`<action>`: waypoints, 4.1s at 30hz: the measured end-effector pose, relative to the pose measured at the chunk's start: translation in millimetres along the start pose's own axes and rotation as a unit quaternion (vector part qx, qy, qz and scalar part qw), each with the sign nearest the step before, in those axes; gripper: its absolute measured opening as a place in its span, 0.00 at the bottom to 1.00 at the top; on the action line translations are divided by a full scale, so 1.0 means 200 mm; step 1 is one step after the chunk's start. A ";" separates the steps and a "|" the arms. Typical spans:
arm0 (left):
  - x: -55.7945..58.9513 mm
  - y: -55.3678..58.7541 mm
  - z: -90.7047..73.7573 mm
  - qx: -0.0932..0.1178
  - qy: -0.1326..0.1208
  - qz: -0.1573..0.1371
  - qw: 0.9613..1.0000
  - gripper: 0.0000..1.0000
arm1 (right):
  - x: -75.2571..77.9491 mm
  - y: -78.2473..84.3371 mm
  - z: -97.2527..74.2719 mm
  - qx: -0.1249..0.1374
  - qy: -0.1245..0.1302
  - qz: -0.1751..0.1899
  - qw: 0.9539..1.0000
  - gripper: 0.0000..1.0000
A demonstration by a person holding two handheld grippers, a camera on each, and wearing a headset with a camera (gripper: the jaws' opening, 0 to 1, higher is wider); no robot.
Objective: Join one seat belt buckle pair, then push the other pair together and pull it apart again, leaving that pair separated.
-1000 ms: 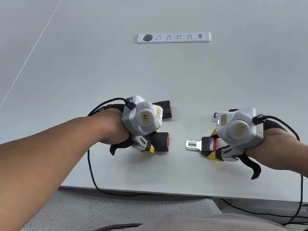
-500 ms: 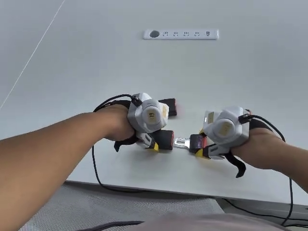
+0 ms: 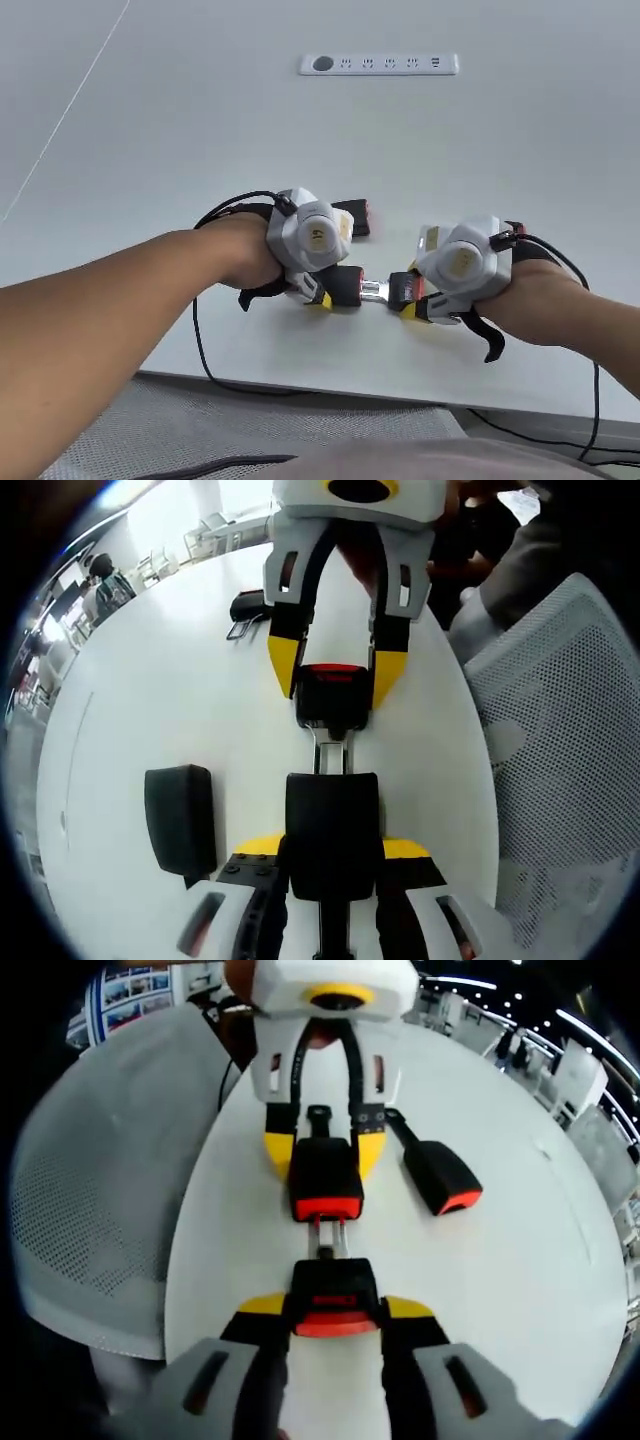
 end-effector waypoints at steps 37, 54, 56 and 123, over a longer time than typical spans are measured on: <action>-0.01 0.00 0.00 -0.005 0.002 0.013 1.000 0.33 | 0.00 -0.12 0.08 0.015 -0.009 0.007 1.000 0.32; -0.01 0.03 0.00 0.023 0.001 -0.013 1.000 0.33 | 0.02 -0.08 0.05 0.031 -0.019 -0.005 0.999 0.32; -0.01 0.02 0.00 0.022 0.002 -0.012 1.000 0.33 | 0.02 -0.08 0.04 0.030 -0.019 -0.009 0.999 0.32; -0.25 -0.03 -0.23 0.063 -0.074 -0.067 0.993 0.41 | 0.17 0.09 -0.18 0.034 0.021 0.013 0.999 0.33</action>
Point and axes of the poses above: the centre of the closed fingertips' face, and the gripper's own axes: z roughly forward along the fingers, x roughly to its right, y roughly out of its underside, the point moved 10 cm from there along -z, roughly backward along the fingers, and after that the axes turned 11 degrees about -x, right-handed, at the moved point
